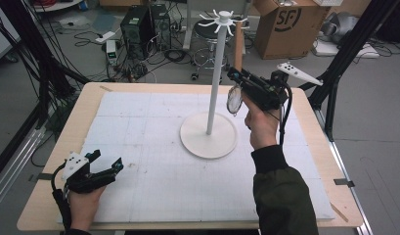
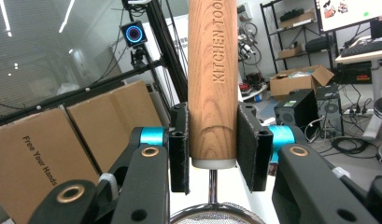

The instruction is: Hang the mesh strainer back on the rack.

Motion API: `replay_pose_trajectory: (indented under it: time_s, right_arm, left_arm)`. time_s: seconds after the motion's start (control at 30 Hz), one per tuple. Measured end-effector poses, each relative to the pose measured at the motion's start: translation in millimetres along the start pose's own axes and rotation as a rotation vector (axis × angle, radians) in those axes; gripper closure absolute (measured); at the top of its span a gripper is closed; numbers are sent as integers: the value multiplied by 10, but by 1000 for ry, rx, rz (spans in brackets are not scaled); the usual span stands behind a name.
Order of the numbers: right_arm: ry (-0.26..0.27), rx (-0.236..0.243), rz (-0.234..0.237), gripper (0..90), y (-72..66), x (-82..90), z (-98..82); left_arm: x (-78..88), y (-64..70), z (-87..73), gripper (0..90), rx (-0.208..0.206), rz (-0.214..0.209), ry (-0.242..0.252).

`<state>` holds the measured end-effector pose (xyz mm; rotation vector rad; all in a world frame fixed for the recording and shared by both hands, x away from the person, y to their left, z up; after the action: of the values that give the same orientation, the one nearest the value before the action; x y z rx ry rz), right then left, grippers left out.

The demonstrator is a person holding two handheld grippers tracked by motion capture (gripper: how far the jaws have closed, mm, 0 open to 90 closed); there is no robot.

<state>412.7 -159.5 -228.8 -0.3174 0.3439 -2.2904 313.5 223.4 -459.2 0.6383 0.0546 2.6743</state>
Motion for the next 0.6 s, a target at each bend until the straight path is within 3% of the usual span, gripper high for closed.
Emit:
replay_pose_trajectory:
  time_s: [0.13,0.47,0.5,0.6]
  right_arm:
    - [-11,22,-30,688,10,1,-32]
    - [-16,50,-32,682,13,-1,-60]
    - [-24,60,-30,670,-2,-3,-64]
    - [-17,79,-40,507,-12,1,-57]
  left_arm:
    - [-1,7,4,142,2,0,4]
    - [-1,6,2,143,-3,3,1]
    - [-1,9,2,142,-2,2,2]
    - [-2,12,2,142,-1,1,2]
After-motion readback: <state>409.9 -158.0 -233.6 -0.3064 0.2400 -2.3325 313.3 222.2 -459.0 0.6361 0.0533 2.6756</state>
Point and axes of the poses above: each handheld gripper's, and its own axes: x roughly backward along the jaws, z roughly out of its top, y roughly to its right, the point moved 8 cm from there along -x, roughly forward along the jaws, and after that the axes turned 9 degrees about -y, right-handed, at the moved point
